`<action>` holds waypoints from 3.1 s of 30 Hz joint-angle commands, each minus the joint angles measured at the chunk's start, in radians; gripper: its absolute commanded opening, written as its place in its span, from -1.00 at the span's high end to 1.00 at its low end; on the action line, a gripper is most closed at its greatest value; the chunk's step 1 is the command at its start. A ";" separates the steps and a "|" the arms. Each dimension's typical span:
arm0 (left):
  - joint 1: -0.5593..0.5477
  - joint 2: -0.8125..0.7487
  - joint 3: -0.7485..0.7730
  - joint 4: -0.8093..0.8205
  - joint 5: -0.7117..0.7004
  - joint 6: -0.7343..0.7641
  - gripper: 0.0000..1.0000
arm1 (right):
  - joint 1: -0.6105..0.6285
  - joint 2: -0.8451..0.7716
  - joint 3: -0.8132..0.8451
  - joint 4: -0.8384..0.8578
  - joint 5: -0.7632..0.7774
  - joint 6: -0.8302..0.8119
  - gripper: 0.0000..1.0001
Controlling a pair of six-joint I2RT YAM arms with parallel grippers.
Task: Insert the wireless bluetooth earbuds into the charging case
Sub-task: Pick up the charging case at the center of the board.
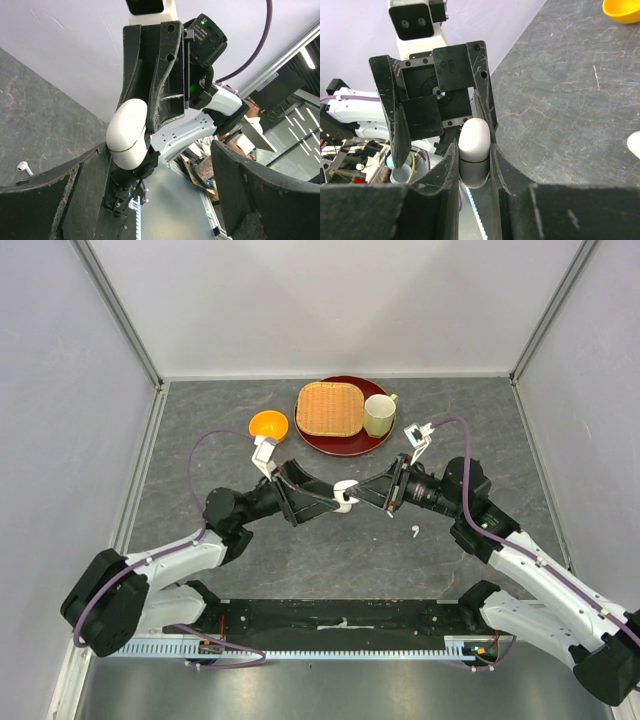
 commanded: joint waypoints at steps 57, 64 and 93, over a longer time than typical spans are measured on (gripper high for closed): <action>-0.111 -0.299 0.063 -0.654 -0.247 0.896 0.92 | -0.005 -0.012 0.109 -0.221 0.154 0.306 -0.85; -0.148 -0.309 0.060 -0.678 -0.328 1.020 0.94 | -0.005 0.074 0.089 -0.118 0.002 0.418 -0.85; -0.210 -0.255 0.091 -0.658 -0.358 1.062 0.94 | -0.005 0.172 -0.014 0.106 -0.107 0.565 -0.21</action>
